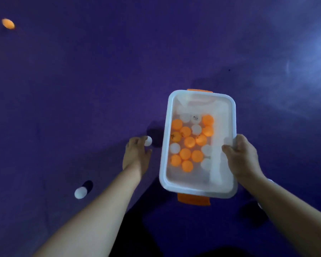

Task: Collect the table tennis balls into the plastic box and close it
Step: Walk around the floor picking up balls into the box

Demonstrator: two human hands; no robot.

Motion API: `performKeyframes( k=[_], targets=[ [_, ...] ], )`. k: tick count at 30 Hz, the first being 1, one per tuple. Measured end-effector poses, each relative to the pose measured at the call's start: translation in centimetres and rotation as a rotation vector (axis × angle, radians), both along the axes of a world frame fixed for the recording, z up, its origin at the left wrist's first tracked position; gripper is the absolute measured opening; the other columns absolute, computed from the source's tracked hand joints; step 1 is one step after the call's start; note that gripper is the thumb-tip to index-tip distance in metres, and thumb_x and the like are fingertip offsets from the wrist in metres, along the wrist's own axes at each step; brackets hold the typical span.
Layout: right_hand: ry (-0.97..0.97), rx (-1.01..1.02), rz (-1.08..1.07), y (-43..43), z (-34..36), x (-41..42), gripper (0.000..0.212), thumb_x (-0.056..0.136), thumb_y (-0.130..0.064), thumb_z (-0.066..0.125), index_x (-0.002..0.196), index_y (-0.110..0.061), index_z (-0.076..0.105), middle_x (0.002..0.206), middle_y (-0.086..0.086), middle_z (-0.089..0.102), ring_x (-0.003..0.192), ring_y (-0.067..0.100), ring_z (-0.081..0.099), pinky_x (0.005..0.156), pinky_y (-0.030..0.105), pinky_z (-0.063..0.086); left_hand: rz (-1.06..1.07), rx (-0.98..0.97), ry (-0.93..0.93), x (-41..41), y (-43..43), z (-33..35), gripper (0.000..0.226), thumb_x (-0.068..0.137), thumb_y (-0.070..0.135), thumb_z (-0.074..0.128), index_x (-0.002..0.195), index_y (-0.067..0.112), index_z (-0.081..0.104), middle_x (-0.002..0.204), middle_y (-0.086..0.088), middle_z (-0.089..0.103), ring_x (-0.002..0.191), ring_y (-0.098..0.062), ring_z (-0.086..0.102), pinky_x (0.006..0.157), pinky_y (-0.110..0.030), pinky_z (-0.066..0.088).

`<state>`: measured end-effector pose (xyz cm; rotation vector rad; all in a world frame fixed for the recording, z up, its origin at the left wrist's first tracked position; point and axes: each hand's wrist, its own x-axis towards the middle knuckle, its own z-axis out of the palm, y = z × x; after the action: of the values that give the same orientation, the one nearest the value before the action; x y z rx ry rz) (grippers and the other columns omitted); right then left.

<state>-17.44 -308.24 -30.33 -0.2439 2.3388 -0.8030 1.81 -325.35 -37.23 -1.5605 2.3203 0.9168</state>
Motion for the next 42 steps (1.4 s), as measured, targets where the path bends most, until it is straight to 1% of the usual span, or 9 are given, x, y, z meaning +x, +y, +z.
performKeyframes(
  k=[3,6,11,14,18,24,31,36,42],
  targets=[
    [0.051,-0.019,0.058,-0.7,-2.0,-1.2,0.014,0.088,-0.013,0.053,0.078,-0.014,0.043,0.077,-0.001,0.052,0.065,0.015,0.05,0.051,0.028,0.04,-0.157,-0.07,-0.035,-0.3,-1.1,-3.6,0.06,0.09,0.016,0.057,0.145,0.023,0.034,0.147,-0.006,0.028,0.134,-0.026,0.028,0.104,-0.039,0.037],
    [0.087,-0.024,0.101,-1.2,-2.7,-1.9,0.014,0.087,-0.013,0.053,0.078,-0.017,0.044,0.078,-0.001,0.052,0.065,0.014,0.05,0.05,0.026,0.037,-0.183,-0.065,0.003,-0.2,-1.8,-5.5,0.053,0.088,0.013,0.055,0.139,0.019,0.042,0.135,-0.009,0.042,0.123,-0.028,0.039,0.099,-0.038,0.039],
    [0.109,-0.055,0.168,-1.8,-2.4,-2.3,0.009,0.087,-0.013,0.054,0.083,-0.017,0.047,0.081,-0.002,0.053,0.067,0.012,0.051,0.05,0.025,0.035,0.236,-0.116,0.572,-2.7,-1.5,-0.3,0.03,0.089,0.027,0.058,0.116,0.016,0.052,0.109,0.001,0.06,0.098,-0.015,0.058,0.079,-0.025,0.045],
    [0.14,-0.065,0.205,-2.2,-1.8,-1.9,0.016,0.087,-0.012,0.054,0.076,-0.02,0.044,0.078,-0.003,0.052,0.065,0.011,0.048,0.05,0.025,0.032,0.111,-0.131,0.83,-3.2,0.0,5.0,0.03,0.086,0.036,0.06,0.114,0.027,0.052,0.103,0.015,0.059,0.09,0.0,0.056,0.073,-0.011,0.045],
    [0.128,-0.077,0.221,-2.5,-1.1,-0.9,0.006,0.087,-0.011,0.053,0.086,-0.016,0.049,0.08,-0.002,0.053,0.066,0.01,0.05,0.05,0.025,0.034,-0.223,-0.213,0.587,-2.4,0.7,6.5,0.045,0.082,0.036,0.066,0.124,0.027,0.054,0.122,0.015,0.054,0.117,-0.006,0.04,0.096,-0.022,0.036],
    [0.155,-0.07,0.284,-3.0,-1.2,0.7,0.013,0.087,-0.014,0.053,0.1,-0.011,0.051,0.083,-0.002,0.055,0.071,0.013,0.053,0.051,0.027,0.037,0.14,-0.198,0.578,3.8,-1.2,3.5,0.035,0.088,0.023,0.061,0.123,0.023,0.057,0.113,0.019,0.053,0.116,-0.009,0.045,0.099,-0.032,0.042],
    [0.137,-0.114,0.356,-3.8,-1.2,2.9,0.012,0.088,-0.014,0.054,0.1,-0.012,0.05,0.083,-0.001,0.054,0.069,0.012,0.054,0.05,0.026,0.037,0.27,-0.287,0.083,14.8,0.8,-1.8,0.036,0.085,0.014,0.063,0.121,0.016,0.061,0.122,-0.006,0.062,0.115,-0.029,0.048,0.095,-0.039,0.038],
    [0.191,-0.063,0.425,-4.7,-1.7,4.2,0.009,0.085,-0.014,0.054,0.091,-0.009,0.051,0.079,0.002,0.055,0.067,0.014,0.051,0.051,0.027,0.035,0.359,-0.353,-0.19,19.4,2.1,-3.9,0.042,0.084,0.012,0.06,0.124,0.024,0.058,0.141,-0.006,0.042,0.132,-0.029,0.026,0.106,-0.048,0.025],
    [0.175,-0.057,0.448,-4.6,-1.5,5.2,0.009,0.085,-0.015,0.055,0.093,-0.012,0.051,0.081,-0.001,0.055,0.069,0.012,0.053,0.052,0.027,0.036,0.6,-0.237,0.019,19.9,1.3,-5.0,0.04,0.092,0.005,0.05,0.132,0.007,0.051,0.126,-0.027,0.05,0.115,-0.042,0.04,0.097,-0.043,0.031]
  ],
)
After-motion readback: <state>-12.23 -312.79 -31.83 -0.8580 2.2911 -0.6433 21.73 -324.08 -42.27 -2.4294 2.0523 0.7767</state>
